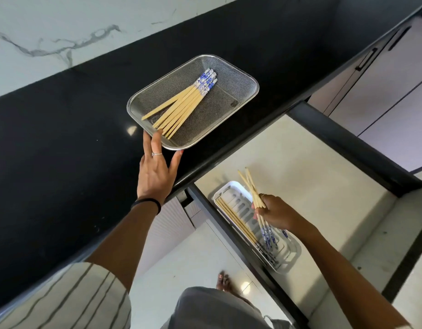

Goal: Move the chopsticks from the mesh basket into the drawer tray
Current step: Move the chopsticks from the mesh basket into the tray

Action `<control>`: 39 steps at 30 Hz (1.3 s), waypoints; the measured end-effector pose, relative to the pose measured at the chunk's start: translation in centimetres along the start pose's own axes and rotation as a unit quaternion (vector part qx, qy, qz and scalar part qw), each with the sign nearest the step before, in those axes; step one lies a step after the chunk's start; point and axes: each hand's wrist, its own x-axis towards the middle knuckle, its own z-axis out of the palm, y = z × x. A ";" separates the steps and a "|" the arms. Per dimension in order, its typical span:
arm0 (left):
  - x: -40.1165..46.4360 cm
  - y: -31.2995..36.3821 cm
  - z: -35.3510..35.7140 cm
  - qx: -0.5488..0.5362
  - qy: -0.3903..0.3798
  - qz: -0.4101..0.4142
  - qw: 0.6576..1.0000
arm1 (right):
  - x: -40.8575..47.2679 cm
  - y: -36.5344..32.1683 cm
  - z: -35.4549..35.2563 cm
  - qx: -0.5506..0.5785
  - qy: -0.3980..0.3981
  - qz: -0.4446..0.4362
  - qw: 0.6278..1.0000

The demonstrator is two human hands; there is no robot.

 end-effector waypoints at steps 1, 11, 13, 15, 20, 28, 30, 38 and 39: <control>0.0 0.0 0.0 0.000 0.000 0.001 1.000 | 0.3 0.2 0.3 -0.013 -0.015 0.014 1.000; 0.0 0.1 0.0 -0.002 0.005 0.005 1.000 | 1.3 1.9 3.4 -0.121 -0.042 0.047 0.991; 0.1 0.0 0.1 -0.001 0.005 0.003 1.000 | 1.3 2.3 4.0 -0.119 -0.031 0.039 0.992; 0.1 0.0 0.1 0.000 0.005 0.001 1.000 | 1.2 2.7 4.4 -0.114 -0.020 0.036 0.993; 0.2 0.0 0.1 0.003 0.005 0.000 1.000 | 1.0 3.1 5.0 -0.093 0.012 0.027 0.995; 0.2 -0.2 0.2 0.000 0.011 0.006 1.000 | 0.7 3.0 5.6 -0.066 0.051 0.045 0.996; 0.1 -0.2 0.2 -0.005 0.011 0.007 1.000 | 0.6 3.1 5.7 -0.058 0.059 0.040 0.996; 0.0 -0.2 0.3 -0.002 0.012 0.003 1.000 | 0.3 2.9 5.9 -0.026 0.092 0.046 0.994; 0.1 -0.2 0.3 -0.002 0.011 0.003 1.000 | 0.4 2.9 6.0 -0.030 0.087 0.045 0.995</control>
